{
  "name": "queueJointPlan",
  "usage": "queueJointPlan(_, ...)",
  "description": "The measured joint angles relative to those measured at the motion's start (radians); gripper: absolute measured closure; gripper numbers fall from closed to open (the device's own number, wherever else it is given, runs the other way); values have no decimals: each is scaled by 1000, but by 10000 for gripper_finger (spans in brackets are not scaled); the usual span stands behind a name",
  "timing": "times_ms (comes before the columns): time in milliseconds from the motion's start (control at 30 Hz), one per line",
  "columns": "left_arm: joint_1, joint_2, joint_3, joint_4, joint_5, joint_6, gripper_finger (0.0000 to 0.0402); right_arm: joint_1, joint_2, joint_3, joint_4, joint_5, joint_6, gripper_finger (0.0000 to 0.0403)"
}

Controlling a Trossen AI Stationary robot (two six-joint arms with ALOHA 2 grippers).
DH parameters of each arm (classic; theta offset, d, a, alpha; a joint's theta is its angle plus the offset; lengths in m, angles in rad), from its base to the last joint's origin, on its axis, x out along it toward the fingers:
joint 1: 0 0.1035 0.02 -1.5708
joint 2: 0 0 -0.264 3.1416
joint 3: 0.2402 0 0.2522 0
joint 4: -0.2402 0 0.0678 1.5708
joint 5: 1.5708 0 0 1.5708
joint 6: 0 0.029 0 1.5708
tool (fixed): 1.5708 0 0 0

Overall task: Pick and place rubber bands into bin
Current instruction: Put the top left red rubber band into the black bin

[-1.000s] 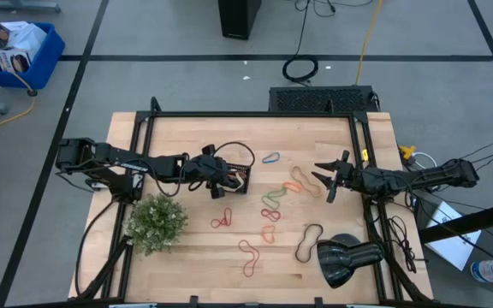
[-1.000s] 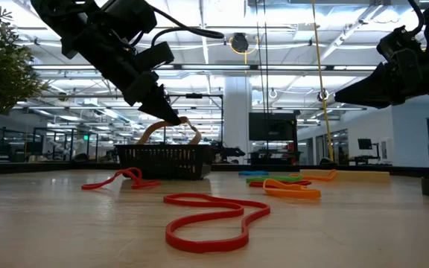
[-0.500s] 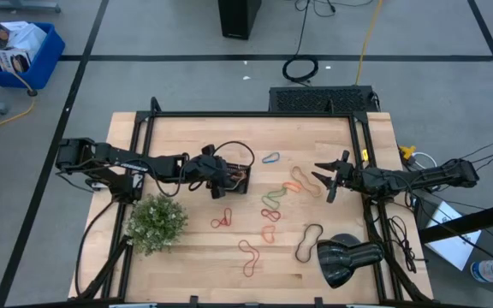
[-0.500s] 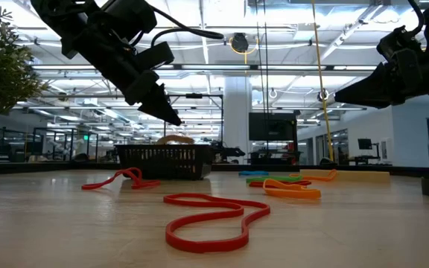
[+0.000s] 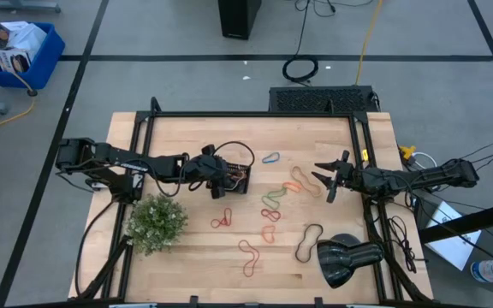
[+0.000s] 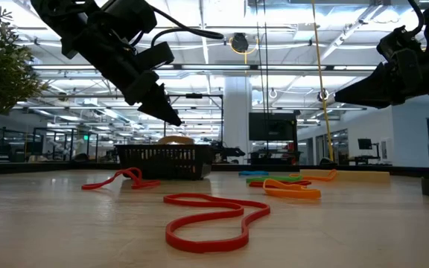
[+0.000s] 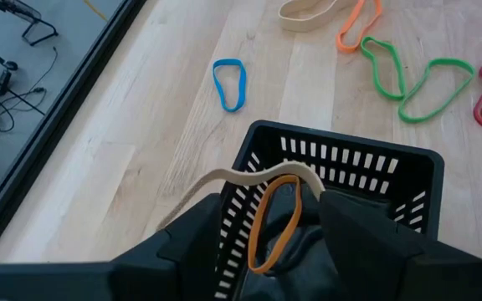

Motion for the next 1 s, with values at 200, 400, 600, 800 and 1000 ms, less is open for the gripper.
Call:
queueJointPlan(200,-5,0,0,0,1,-68,192,0,0,0,0,0,0,261)
queueJointPlan(400,-7,0,0,-4,51,-62,192,0,0,0,0,0,0,261)
queueJointPlan(600,-50,-18,1,-2,150,100,192,0,0,0,0,0,0,261)
queueJointPlan(800,-142,-18,47,-80,247,229,192,0,1,0,-1,2,0,261)
queueJointPlan(1000,-222,-9,71,-178,284,72,192,0,3,0,-2,3,0,261)
